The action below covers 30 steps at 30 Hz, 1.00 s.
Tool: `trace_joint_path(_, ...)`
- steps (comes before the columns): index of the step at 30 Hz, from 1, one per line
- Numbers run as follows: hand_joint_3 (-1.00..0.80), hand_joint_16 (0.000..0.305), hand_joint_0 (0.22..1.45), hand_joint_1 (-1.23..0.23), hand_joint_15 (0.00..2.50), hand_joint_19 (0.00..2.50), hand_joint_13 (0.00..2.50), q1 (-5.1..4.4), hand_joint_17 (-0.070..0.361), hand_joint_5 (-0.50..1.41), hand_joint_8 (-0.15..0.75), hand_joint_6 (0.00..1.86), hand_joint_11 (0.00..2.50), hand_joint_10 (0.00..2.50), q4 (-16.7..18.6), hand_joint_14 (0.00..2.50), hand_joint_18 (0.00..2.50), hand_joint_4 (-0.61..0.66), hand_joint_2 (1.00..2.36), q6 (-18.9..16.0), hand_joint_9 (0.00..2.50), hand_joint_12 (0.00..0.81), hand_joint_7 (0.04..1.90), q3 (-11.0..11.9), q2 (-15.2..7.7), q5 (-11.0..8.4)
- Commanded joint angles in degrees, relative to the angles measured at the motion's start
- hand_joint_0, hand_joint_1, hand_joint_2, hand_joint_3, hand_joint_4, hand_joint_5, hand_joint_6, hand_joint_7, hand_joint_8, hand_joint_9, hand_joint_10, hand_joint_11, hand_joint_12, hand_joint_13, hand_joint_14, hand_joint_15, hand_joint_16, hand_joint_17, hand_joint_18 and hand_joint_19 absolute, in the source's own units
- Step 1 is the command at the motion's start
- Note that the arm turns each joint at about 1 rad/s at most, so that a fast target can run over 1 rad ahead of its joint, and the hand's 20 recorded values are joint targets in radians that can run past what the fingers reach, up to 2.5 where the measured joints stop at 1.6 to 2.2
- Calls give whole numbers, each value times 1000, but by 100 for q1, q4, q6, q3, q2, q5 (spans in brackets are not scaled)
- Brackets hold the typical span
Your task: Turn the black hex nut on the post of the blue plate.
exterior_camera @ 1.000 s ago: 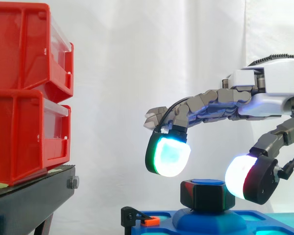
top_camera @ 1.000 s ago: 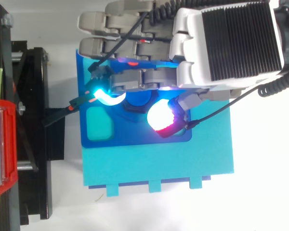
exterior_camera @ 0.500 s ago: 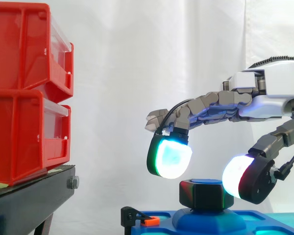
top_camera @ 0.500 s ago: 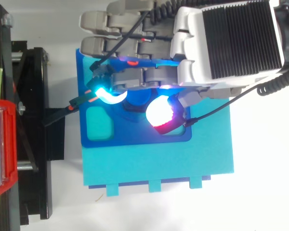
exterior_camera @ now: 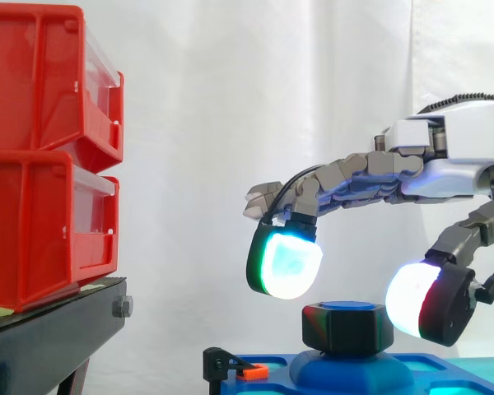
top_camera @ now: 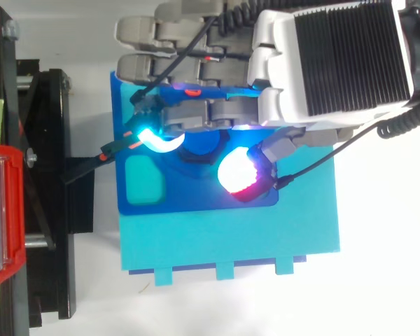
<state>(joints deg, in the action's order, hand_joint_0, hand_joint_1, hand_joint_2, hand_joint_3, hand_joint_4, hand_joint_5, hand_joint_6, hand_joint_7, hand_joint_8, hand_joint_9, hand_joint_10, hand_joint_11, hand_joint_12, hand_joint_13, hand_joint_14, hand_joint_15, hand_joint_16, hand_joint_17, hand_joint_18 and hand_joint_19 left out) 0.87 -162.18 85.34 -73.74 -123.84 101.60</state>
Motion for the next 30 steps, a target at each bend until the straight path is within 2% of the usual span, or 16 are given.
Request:
trace_joint_path(1,-500,40,515,-786,4,191,75,-17,89,-251,114,502,147,3,19,0,149,162,1000,0,134,284,871,0,0,0)
trace_joint_path(7,-495,36,650,-799,0,194,75,-17,82,-249,94,502,149,4,28,0,150,153,1000,0,133,265,872,0,0,0)
trace_joint_path(9,-390,36,684,-808,0,192,77,-17,81,-247,93,502,162,3,28,0,157,157,1017,0,138,263,875,0,0,0)
trace_joint_path(11,-386,36,686,-805,1,195,77,-17,81,-245,90,502,166,3,28,0,158,159,1018,0,142,263,876,0,0,0)
trace_joint_path(13,-500,36,643,-817,0,188,77,-17,81,-246,89,502,163,3,28,1,156,157,1000,0,139,262,873,0,0,0)
trace_joint_path(19,-500,37,577,-825,0,193,76,-17,83,-250,94,502,149,3,28,0,150,150,1000,0,131,266,872,0,0,0)
trace_joint_path(30,-500,39,528,-833,0,186,76,-17,87,-251,104,502,174,4,2,0,154,160,1000,0,134,275,873,0,0,0)
